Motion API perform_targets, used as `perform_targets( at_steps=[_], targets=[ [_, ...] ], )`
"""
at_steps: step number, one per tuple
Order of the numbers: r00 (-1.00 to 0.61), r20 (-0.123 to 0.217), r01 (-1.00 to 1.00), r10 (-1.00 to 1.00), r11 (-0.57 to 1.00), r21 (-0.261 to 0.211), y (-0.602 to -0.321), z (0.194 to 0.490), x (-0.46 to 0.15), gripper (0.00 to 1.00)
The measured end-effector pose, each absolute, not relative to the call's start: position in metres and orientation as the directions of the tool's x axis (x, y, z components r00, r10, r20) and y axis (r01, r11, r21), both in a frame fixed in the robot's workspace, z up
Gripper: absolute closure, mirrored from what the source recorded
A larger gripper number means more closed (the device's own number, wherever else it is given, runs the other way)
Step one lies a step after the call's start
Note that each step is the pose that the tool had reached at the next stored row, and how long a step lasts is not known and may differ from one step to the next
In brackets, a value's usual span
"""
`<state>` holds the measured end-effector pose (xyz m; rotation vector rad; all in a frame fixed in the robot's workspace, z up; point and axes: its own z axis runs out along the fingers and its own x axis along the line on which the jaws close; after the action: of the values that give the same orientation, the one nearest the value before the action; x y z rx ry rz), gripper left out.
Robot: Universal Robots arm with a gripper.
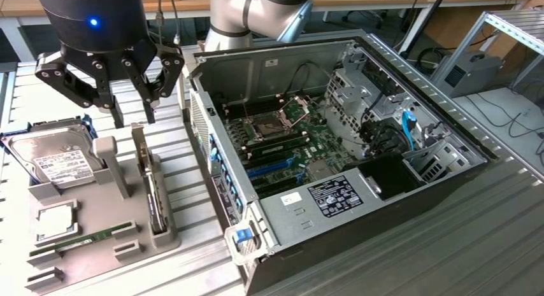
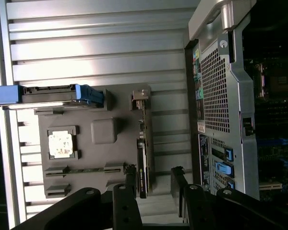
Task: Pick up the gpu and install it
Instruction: 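Pick up the gpu and move the gpu toward the slot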
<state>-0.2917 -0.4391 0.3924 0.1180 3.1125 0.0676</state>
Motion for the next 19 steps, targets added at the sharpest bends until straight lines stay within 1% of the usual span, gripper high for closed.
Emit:
perform_targets(
  at_steps=[8, 19],
  targets=[
    [-0.997, -0.024, 0.075, 0.076, 0.996, 0.044, -0.439, 0.384, -0.292, 0.58],
    [-0.997, -0.025, 0.075, 0.076, 0.996, 0.044, -0.439, 0.381, -0.292, 0.58]
  ],
)
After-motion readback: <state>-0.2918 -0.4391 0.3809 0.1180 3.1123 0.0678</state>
